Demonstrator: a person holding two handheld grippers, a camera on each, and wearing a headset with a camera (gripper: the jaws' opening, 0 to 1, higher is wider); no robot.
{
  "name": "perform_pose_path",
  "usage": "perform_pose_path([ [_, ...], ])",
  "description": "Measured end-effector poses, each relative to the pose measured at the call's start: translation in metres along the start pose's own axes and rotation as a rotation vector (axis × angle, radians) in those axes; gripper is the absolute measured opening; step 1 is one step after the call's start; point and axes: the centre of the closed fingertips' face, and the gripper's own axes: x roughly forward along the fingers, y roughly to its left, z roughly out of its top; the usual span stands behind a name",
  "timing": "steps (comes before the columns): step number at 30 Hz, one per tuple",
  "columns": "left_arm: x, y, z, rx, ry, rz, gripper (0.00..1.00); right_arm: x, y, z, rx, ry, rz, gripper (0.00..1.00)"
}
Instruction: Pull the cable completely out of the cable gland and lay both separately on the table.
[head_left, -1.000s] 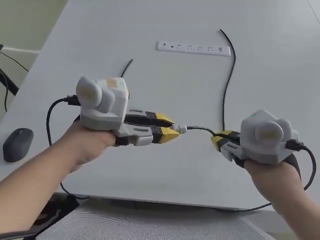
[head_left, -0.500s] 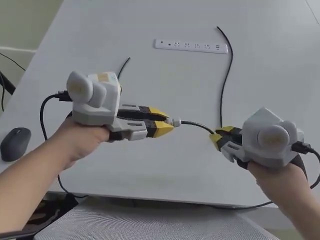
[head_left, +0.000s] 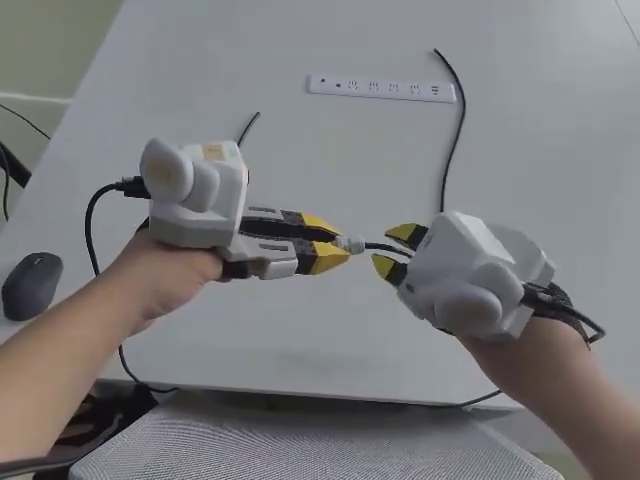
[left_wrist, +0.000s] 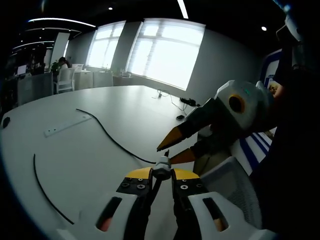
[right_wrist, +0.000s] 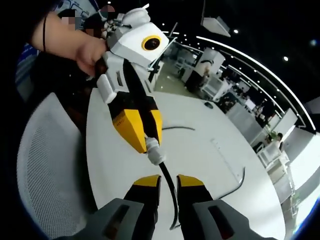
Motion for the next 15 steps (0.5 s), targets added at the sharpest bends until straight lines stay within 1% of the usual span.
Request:
perform_pose_path([
  [1, 0.0001, 0.0003, 0.0001, 0.002, -0.001, 0.002, 0.15, 0.0004, -0.0001, 0.0003, -0.006, 0.002, -0.002, 0.06],
  [3, 0.0004, 0.0008, 0.0, 0.003, 0.0, 0.005, 0.15, 0.0007, 0.0021, 0.0022, 0.015, -0.002, 0.01, 0.05],
  [6, 0.0005, 0.0005, -0.0001, -0.002, -0.005, 0.006, 0.15, 0.0007, 0.001, 0.0028, -0.013, -0.001, -0.005, 0.02],
  [8, 0.0004, 0.0005, -0.0012, -0.001, -0.001, 0.007, 0.15, 0.0014, 0.0017, 0.0018, -0.011, 0.0, -0.005, 0.02],
  [10, 0.0002, 0.0004, -0.0021, 0.003, 0.002, 0.006, 0.15, 0.0023, 0.003, 0.0003, 0.006, 0.0, 0.002, 0.01],
  [13, 0.0, -0.0001, -0.0014, 0.002, -0.001, 0.003, 0.15, 0.0018, 0.0025, 0.0003, 0.007, -0.004, -0.003, 0.01],
  [15, 0.0002, -0.0003, -0.0008, 0.005, -0.001, 0.002, 0.15, 0.0016, 0.0008, -0.0007, 0.035, -0.002, -0.004, 0.01],
])
